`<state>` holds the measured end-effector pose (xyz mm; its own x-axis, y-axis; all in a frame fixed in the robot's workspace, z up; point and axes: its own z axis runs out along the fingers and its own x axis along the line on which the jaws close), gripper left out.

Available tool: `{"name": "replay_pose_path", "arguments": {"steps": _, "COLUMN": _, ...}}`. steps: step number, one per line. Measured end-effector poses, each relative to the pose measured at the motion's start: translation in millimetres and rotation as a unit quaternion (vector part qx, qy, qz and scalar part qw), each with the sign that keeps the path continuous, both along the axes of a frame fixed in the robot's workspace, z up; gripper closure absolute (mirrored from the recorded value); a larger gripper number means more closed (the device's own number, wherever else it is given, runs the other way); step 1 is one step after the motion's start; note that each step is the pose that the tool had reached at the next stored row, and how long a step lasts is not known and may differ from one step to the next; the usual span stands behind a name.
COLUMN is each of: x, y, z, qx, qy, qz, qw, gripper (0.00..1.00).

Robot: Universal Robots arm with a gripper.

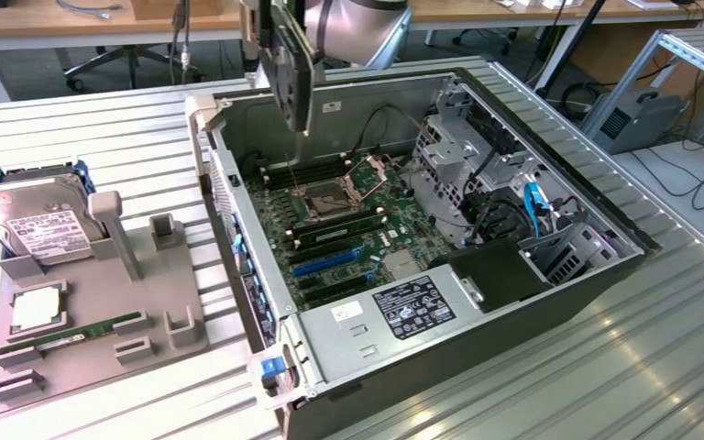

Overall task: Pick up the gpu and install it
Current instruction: 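Pick up the gpu and move the gpu toward the slot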

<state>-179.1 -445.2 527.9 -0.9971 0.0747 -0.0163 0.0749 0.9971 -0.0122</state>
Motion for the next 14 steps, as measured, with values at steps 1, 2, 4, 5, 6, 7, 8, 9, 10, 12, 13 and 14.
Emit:
{"name": "replay_pose_path", "arguments": {"steps": 1, "x": 4.6, "y": -0.1, "z": -1.9, "qx": -0.0001, "qy": 0.0000, "qz": 0.000, "qw": 1.0000, "gripper": 0.73}}
{"name": "replay_pose_path", "arguments": {"steps": 2, "x": 9.1, "y": -0.2, "z": -3.6, "qx": -0.0002, "qy": 0.0000, "qz": 0.000, "qw": 1.0000, "gripper": 0.73}}
{"name": "replay_pose_path", "arguments": {"steps": 4, "x": 23.4, "y": -0.4, "z": -9.3, "qx": -0.0005, "qy": 0.0000, "qz": 0.000, "qw": 1.0000, "gripper": 0.73}}
{"name": "replay_pose_path", "arguments": {"steps": 5, "x": 28.1, "y": -0.5, "z": -11.2, "qx": -0.0006, "qy": 0.0000, "qz": 0.000, "qw": 1.0000, "gripper": 0.73}}
{"name": "replay_pose_path", "arguments": {"steps": 6, "x": 33.8, "y": -0.5, "z": -13.5, "qx": -0.0007, "qy": 0.0000, "qz": 0.000, "qw": 1.0000, "gripper": 0.73}}
{"name": "replay_pose_path", "arguments": {"steps": 7, "x": 39.3, "y": -0.6, "z": -15.8, "qx": -0.0008, "qy": 0.0000, "qz": 0.000, "qw": 1.0000, "gripper": 0.73}}
{"name": "replay_pose_path", "arguments": {"steps": 8, "x": 45.2, "y": -0.6, "z": -18.1, "qx": -0.0010, "qy": 0.0000, "qz": 0.000, "qw": 1.0000, "gripper": 0.73}}
{"name": "replay_pose_path", "arguments": {"steps": 9, "x": 50.3, "y": -0.7, "z": -20.1, "qx": -0.0011, "qy": 0.0000, "qz": 0.000, "qw": 1.0000, "gripper": 0.73}}
{"name": "replay_pose_path", "arguments": {"steps": 10, "x": 54.5, "y": -0.6, "z": -21.8, "qx": -0.0012, "qy": 0.0000, "qz": 0.000, "qw": 1.0000, "gripper": 0.73}}
{"name": "replay_pose_path", "arguments": {"steps": 12, "x": 65.0, "y": -0.7, "z": -26.0, "qx": -0.0015, "qy": 0.0000, "qz": 0.000, "qw": 1.0000, "gripper": 0.73}}
{"name": "replay_pose_path", "arguments": {"steps": 13, "x": 69.1, "y": -0.7, "z": -27.7, "qx": -0.0016, "qy": 0.0000, "qz": 0.000, "qw": 1.0000, "gripper": 0.73}}
{"name": "replay_pose_path", "arguments": {"steps": 14, "x": 73.3, "y": -0.7, "z": -29.4, "qx": -0.0017, "qy": 0.0000, "qz": 0.000, "qw": 1.0000, "gripper": 0.73}}
